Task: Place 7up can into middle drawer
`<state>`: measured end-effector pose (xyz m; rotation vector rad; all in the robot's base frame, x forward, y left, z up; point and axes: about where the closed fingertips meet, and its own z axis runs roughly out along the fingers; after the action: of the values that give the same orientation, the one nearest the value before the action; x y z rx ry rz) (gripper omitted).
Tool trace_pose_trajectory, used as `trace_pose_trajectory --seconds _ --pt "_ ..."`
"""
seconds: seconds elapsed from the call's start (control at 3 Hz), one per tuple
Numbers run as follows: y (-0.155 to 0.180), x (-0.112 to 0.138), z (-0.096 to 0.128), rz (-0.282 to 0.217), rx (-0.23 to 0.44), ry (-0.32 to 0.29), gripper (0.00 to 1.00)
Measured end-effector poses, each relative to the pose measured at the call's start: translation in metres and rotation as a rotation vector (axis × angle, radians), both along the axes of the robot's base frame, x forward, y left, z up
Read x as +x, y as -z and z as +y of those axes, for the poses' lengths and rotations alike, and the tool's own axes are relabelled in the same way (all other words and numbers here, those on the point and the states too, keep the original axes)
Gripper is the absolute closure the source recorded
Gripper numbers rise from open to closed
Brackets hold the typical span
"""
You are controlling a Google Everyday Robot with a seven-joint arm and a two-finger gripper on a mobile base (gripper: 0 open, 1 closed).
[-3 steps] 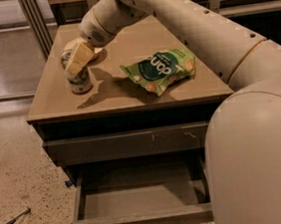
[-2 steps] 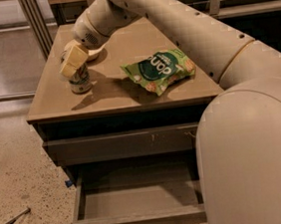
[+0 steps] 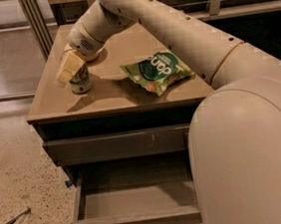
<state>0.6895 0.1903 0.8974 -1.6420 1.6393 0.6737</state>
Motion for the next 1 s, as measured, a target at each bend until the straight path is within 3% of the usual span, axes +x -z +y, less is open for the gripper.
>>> trace_pose_trajectory --seconds 0.67,1.0 --pt "0.026 -0.009 -0.008 0.047 -0.04 0.003 0.0" --pt "0.026 -0.01 -0.008 0.047 -0.04 0.003 0.19"
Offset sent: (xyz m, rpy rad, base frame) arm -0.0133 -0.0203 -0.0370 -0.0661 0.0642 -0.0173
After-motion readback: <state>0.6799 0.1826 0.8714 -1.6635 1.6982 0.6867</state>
